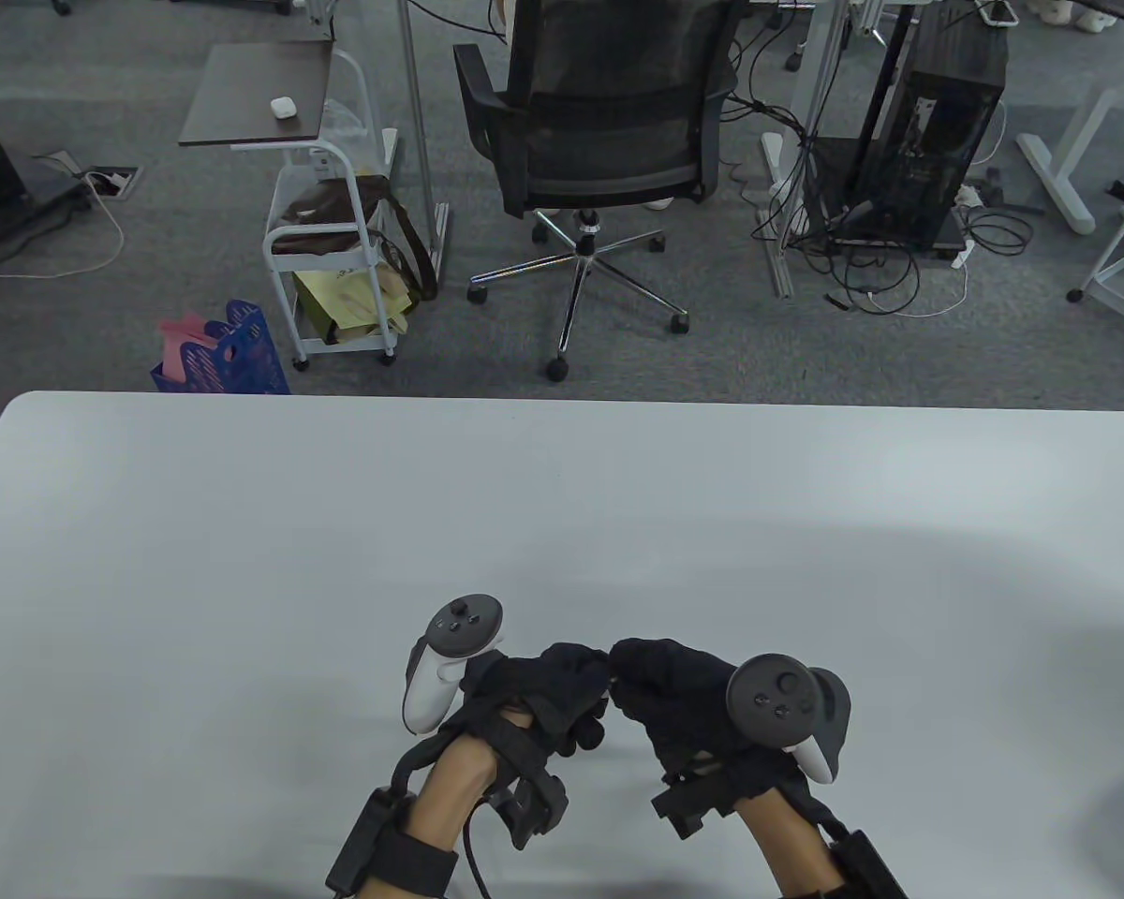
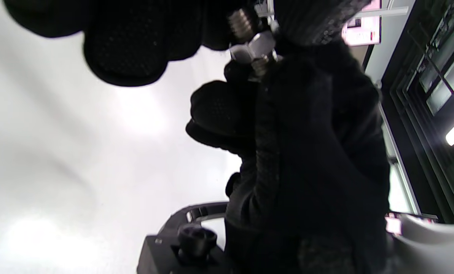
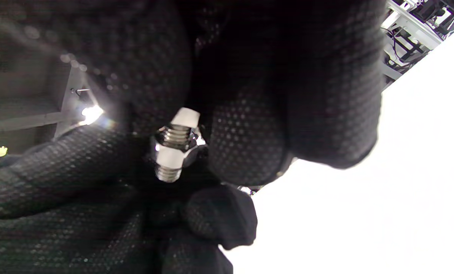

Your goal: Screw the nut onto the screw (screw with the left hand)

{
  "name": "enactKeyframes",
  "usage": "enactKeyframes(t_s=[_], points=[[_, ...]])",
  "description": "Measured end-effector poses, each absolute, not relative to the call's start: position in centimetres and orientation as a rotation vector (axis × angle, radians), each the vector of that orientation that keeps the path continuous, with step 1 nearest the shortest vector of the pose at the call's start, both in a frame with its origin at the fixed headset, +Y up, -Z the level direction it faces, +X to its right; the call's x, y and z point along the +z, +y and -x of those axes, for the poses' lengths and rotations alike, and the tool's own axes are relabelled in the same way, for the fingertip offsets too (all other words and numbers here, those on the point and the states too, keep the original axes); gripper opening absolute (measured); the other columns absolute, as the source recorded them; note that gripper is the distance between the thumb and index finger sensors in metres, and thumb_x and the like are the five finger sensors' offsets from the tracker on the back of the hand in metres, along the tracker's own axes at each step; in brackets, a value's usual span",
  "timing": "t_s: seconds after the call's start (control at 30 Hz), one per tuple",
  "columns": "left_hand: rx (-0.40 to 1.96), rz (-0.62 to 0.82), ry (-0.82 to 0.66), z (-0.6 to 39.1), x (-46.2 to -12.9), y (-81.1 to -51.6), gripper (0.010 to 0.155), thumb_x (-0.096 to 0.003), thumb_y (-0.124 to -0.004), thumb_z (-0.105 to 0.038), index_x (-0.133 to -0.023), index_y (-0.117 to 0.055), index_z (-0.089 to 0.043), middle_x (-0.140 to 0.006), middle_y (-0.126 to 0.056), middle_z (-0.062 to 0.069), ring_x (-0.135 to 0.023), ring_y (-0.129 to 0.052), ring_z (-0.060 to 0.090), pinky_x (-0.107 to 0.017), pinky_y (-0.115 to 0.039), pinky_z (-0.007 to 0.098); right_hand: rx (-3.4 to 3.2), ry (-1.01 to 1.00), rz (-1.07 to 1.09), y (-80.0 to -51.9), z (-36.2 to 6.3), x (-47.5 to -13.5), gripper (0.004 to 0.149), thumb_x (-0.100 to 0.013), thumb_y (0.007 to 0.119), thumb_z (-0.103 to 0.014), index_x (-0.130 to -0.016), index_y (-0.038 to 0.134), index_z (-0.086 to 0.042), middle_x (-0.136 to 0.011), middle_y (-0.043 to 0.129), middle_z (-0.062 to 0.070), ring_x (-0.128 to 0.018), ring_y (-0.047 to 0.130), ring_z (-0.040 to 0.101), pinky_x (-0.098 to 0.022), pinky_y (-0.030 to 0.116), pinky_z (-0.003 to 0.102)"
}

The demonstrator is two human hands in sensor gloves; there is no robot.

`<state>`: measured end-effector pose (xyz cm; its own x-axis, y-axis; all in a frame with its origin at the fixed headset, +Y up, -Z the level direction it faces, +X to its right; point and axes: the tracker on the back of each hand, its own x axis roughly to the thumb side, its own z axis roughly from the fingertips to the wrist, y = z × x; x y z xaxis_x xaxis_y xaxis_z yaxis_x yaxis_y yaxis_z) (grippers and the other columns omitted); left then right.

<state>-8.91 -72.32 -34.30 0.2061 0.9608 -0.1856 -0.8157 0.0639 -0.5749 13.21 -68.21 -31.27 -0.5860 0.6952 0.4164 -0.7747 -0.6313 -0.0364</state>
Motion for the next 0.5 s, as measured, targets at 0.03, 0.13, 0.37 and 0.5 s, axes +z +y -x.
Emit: enactKeyframes(t_s=[0.03, 0.13, 0.37, 0.5], points=[[1.347, 0.622, -0.255, 8.98, -34.32, -72.29, 0.062, -0.0459, -0.069, -0.042, -0.093, -0.071, -0.001, -0.08, -0.08, 0.03, -0.053, -0.09, 0.047, -0.04, -0.072, 0.058, 2.224, -0.276, -0.462, -68.19, -13.24, -31.27, 0.043, -0.031, 0.096, -0.029, -0.072, 0.09, -0.019, -0.067, 0.102, 0.006, -0.038, 0.116, 0.022, -0.029, 0.103, 0.038], [1.344, 0.631, -0.274, 8.84, -34.37, -72.09, 0.055, -0.0456, -0.071, -0.039, -0.085, -0.079, -0.001, -0.076, -0.084, 0.029, -0.049, -0.092, 0.047, -0.038, -0.073, 0.058, 2.214, -0.273, -0.46, -68.17, -13.33, -31.28, 0.043, -0.031, 0.096, -0.029, -0.072, 0.09, -0.019, -0.067, 0.102, 0.006, -0.038, 0.116, 0.022, -0.029, 0.103, 0.038], [1.364, 0.639, -0.287, 8.93, -34.31, -72.25, 0.064, -0.0463, -0.069, -0.043, -0.096, -0.065, -0.003, -0.082, -0.077, 0.027, -0.056, -0.089, 0.045, -0.042, -0.072, 0.056, 2.216, -0.262, -0.467, -68.19, -13.2, -31.26, 0.043, -0.031, 0.096, -0.029, -0.072, 0.09, -0.019, -0.067, 0.102, 0.006, -0.038, 0.116, 0.022, -0.029, 0.103, 0.038], [1.342, 0.651, -0.274, 8.81, -34.28, -72.3, 0.059, -0.0459, -0.07, -0.041, -0.088, -0.078, 0.0, -0.077, -0.083, 0.03, -0.05, -0.091, 0.048, -0.039, -0.072, 0.058, 2.222, -0.272, -0.462, -68.15, -13.23, -31.25, 0.043, -0.031, 0.096, -0.029, -0.072, 0.09, -0.019, -0.067, 0.102, 0.006, -0.038, 0.116, 0.022, -0.029, 0.103, 0.038]])
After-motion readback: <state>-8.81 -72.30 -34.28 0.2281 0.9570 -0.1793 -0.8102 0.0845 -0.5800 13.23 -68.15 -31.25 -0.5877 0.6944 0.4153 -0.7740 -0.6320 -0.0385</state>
